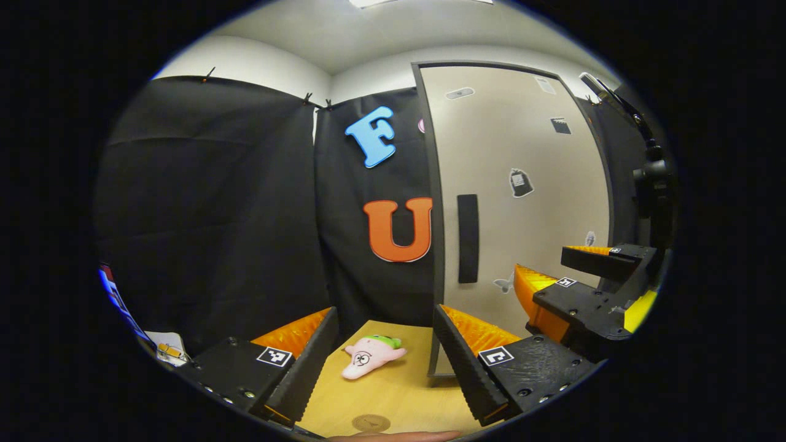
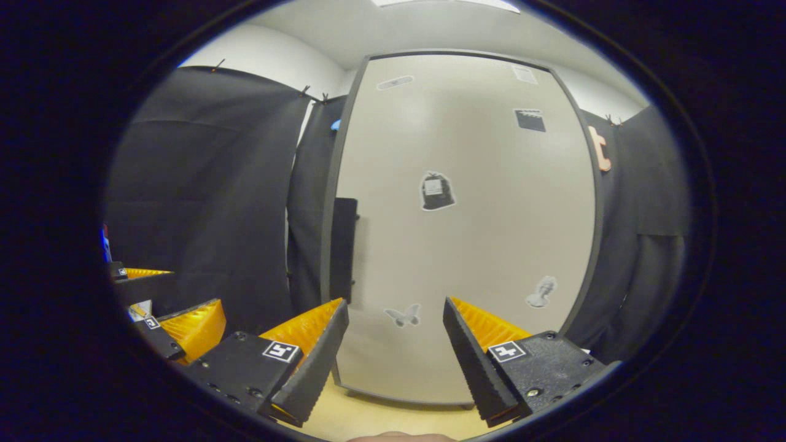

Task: Open the cabinet door with the right hand, grasp the bottle in the cabinet with the left hand and place it on the coaster, then close the cabinet door with the right hand.

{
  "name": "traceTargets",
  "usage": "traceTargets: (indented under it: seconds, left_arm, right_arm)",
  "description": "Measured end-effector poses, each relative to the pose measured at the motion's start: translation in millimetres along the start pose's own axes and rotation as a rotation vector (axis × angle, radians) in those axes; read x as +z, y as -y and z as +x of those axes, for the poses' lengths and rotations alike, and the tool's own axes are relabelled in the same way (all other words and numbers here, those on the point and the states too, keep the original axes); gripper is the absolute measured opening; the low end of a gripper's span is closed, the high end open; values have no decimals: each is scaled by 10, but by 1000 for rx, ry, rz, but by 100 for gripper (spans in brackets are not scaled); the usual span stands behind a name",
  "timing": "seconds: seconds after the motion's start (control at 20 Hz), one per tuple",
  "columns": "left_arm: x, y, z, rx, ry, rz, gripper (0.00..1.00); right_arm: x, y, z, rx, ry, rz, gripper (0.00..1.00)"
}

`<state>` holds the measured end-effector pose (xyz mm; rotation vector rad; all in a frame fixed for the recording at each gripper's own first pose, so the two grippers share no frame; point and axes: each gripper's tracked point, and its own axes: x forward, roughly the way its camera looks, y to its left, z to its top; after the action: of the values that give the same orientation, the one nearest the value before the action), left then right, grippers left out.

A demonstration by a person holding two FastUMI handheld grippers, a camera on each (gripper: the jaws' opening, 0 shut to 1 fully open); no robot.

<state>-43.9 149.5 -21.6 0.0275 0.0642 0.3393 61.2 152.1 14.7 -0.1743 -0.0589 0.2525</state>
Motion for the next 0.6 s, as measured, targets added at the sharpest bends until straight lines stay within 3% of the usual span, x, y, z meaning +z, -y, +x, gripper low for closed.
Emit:
traceTargets:
  seconds: [0.35, 0.6]
  left_arm:
    - [-243, -756, 28, 143, -65, 25, 94]
    - [-325, -1131, 9, 203, -75, 51, 94]
  right_arm:
    - [253, -371, 559, -39, 72, -13, 96]
    - [340, -367, 859, -115, 87, -15, 94]
